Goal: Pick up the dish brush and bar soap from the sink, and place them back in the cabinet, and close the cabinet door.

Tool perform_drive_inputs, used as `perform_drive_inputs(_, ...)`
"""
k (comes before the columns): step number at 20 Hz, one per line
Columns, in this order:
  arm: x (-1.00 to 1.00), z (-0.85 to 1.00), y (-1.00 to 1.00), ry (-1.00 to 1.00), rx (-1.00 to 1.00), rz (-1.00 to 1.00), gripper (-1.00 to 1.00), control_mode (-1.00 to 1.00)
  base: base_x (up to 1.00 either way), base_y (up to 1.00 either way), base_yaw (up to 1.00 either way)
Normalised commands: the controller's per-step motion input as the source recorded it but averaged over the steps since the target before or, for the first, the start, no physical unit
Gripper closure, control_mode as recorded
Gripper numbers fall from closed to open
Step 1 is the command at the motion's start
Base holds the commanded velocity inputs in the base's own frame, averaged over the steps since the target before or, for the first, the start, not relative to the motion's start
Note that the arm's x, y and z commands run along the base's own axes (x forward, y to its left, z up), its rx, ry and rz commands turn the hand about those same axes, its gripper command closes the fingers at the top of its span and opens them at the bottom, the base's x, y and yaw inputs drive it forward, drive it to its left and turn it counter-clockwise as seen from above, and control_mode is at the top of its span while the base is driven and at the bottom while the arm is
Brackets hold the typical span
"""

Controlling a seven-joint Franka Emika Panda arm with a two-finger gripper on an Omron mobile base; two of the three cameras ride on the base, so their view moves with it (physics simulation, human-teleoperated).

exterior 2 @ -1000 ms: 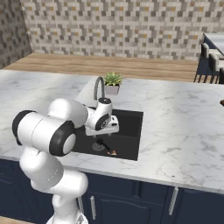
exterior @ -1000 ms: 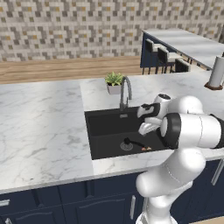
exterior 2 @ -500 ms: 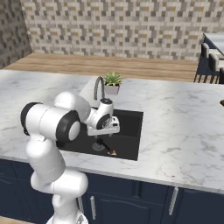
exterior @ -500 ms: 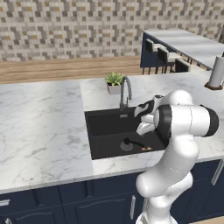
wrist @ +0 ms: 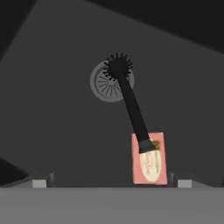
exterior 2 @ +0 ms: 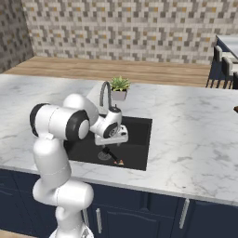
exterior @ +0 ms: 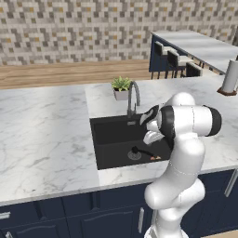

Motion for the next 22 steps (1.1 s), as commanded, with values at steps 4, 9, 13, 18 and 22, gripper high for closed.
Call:
perform_drive_inputs(4, 0.26, -0.27, -0.04, 0.00, 0.00, 0.02, -1.00, -1.00, 0.00, 0.00, 0.00)
perform_drive_inputs(9, 0.20, -0.21, -0.11, 0.00, 0.00, 0.04, -1.00, -1.00, 0.00, 0.00, 0.00)
perform_drive_inputs(13, 0.21, -0.19, -0.21, 0.00, 0.00, 0.05, -1.00, -1.00, 0.00, 0.00, 0.00)
perform_drive_inputs(18, 0.13, -0.22, -0.06, 0.00, 0.00, 0.03, -1.00, -1.00, 0.00, 0.00, 0.00)
perform_drive_inputs(22, 0.17, -0.19, -0.03, 0.00, 0.00, 0.03, -1.00, -1.00, 0.00, 0.00, 0.00)
